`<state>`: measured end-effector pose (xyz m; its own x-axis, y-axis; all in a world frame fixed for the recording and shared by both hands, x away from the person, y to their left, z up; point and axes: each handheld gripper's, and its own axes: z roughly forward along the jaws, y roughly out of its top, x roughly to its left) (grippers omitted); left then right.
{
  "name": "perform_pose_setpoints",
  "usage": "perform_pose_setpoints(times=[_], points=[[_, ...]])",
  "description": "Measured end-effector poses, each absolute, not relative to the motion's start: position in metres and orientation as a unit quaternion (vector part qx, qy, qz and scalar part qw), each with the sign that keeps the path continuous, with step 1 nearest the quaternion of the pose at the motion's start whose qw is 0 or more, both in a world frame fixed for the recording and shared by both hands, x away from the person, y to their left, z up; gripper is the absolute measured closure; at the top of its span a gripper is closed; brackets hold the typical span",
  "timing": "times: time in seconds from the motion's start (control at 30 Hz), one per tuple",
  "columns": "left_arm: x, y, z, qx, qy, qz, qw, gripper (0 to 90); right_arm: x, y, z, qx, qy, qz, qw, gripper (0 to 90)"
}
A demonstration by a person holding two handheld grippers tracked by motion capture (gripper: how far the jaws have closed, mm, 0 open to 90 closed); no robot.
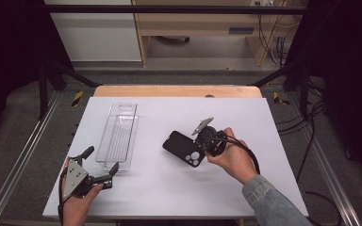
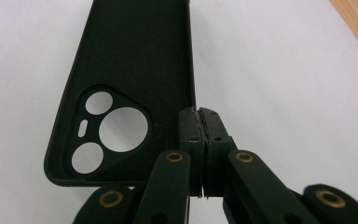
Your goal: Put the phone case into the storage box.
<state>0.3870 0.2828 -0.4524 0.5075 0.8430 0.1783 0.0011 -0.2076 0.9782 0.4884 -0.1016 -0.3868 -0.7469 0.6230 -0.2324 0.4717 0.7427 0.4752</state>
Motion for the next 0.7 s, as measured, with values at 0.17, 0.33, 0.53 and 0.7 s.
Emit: perform_pose_setpoints(times=[0.17, 0.33, 0.53, 0.7], points=[[0.384, 0.277, -0.453, 0.689, 0.303, 0.381, 0.537, 0.9, 0.490, -0.098, -0.379, 0.275, 0.921, 0.196, 0.196, 89.3], [0.383, 0.270, -0.450, 0.696, 0.296, 0.383, 0.531, 0.9, 0.492, -0.096, -0.372, 0.264, 0.925, 0.191, 0.197, 89.2], [0.381, 0.257, -0.445, 0.722, 0.274, 0.385, 0.505, 0.9, 0.492, -0.096, -0.367, 0.240, 0.934, 0.176, 0.198, 89.3], [0.385, 0.237, -0.437, 0.745, 0.234, 0.382, 0.494, 0.9, 0.493, -0.098, -0.358, 0.225, 0.937, 0.172, 0.203, 89.3]])
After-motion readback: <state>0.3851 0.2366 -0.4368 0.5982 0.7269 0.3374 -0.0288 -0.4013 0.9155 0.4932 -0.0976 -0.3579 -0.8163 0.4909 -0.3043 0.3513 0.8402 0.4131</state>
